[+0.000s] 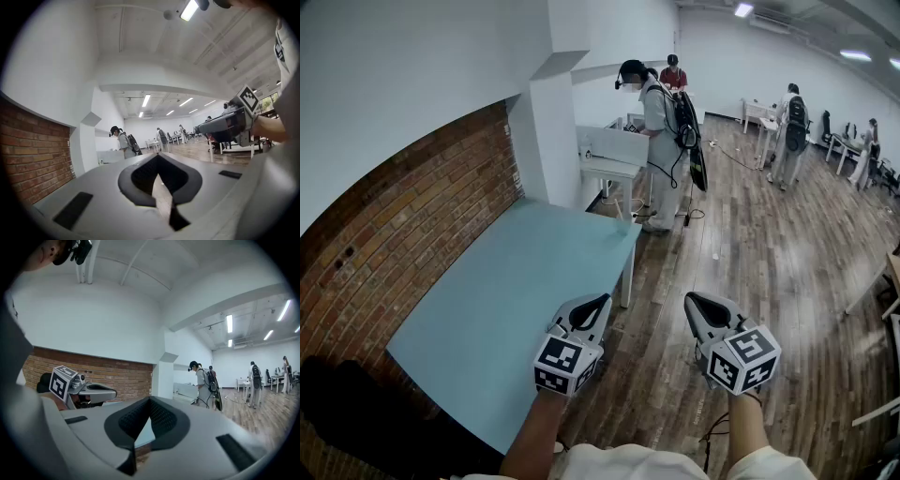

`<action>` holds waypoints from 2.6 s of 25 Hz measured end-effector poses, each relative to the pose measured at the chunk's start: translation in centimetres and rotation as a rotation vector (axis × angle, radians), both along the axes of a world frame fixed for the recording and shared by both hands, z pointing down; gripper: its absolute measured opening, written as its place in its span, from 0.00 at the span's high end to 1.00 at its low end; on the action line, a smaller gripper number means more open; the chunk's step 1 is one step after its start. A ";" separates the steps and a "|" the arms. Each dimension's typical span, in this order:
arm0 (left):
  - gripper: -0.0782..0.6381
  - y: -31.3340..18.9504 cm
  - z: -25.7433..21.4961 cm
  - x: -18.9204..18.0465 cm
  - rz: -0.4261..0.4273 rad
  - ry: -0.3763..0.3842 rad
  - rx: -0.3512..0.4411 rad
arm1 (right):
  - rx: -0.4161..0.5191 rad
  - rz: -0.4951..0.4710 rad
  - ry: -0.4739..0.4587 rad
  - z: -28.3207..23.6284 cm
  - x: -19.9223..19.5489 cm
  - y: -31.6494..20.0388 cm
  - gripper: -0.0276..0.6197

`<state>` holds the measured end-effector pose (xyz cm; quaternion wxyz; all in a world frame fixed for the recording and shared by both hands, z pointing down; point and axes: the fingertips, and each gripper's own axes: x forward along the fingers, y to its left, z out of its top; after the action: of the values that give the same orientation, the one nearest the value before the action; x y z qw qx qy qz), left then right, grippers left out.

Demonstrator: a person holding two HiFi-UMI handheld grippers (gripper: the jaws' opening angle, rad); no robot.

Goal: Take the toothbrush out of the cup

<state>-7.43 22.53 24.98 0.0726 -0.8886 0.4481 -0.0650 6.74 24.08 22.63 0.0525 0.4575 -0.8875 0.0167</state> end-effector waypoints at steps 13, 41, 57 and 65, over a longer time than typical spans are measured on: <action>0.87 -1.1 0.8 0.7 -0.007 -0.008 -0.015 | 0.002 0.008 -0.008 0.7 0.5 -1.1 0.97; 0.87 -4.3 3.9 5.6 -0.042 -0.025 -0.054 | -0.013 -0.103 -0.092 2.4 4.9 -4.9 0.96; 0.87 -22.0 4.9 4.5 -0.026 -0.068 -0.037 | -0.052 -0.059 -0.105 3.2 4.1 -21.8 0.96; 0.87 -28.4 5.6 4.0 -0.005 -0.065 -0.065 | -0.057 -0.050 -0.064 4.1 2.9 -27.4 0.96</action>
<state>-3.43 -5.90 30.58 0.0581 -0.8869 0.4453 -0.1086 9.64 -3.33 26.70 0.0375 0.4327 -0.8991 0.0551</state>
